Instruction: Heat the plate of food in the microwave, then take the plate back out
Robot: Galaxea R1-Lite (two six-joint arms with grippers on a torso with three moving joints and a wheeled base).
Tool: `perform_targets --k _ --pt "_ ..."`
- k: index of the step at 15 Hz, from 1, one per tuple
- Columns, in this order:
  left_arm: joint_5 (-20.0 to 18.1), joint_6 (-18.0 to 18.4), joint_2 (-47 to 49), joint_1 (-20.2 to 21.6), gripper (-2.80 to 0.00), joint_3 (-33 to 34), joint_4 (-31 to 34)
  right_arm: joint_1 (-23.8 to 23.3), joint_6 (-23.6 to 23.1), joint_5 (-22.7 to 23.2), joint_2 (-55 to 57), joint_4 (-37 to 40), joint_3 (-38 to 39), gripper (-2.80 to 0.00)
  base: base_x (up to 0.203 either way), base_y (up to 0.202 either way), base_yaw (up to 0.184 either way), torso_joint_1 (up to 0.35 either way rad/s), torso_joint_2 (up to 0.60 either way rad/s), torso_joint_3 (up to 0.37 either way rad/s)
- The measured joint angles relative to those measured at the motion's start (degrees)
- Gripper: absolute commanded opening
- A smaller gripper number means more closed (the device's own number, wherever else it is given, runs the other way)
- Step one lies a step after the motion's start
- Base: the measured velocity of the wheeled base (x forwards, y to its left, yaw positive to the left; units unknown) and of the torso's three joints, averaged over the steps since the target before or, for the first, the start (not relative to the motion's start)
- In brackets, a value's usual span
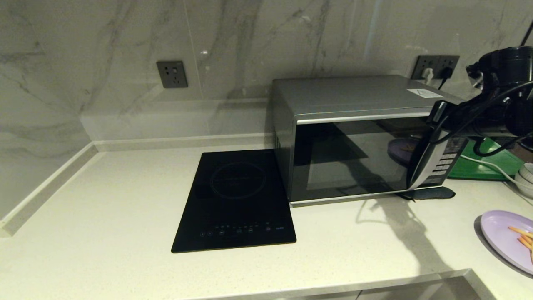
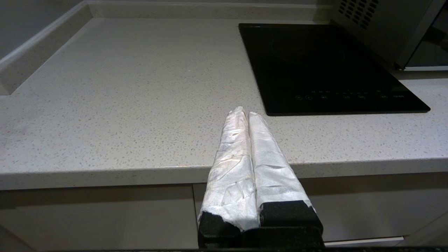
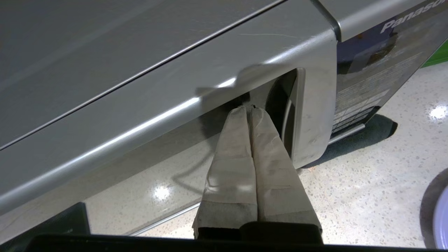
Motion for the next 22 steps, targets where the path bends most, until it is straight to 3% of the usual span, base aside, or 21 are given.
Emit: perform_targets --k 6,11,17,22 --pt "-0.01 0.02 0.00 -0.02 -2.80 0.00 0.01 -0.24 -2.27 -1.80 -12.41 4.13 7.63 -2.80 0.000 0.000 0.000 0.000 0.00 0.000" --pt "0.02 0.00 0.00 -0.02 -2.80 0.00 0.00 -1.81 -7.99 -4.24 -32.41 8.22 18.99 -2.80 0.000 0.000 0.000 0.000 0.00 0.000" --pt "-0.01 0.02 0.00 0.00 -2.80 0.00 0.02 -2.35 -14.81 -5.07 -59.98 9.63 37.99 -2.80 0.000 0.000 0.000 0.000 0.00 0.000" --pt "0.00 0.00 0.00 0.00 -2.80 0.00 0.02 -0.22 -17.47 -4.96 -75.21 12.33 44.57 -2.80 0.000 0.000 0.000 0.000 0.00 0.000"
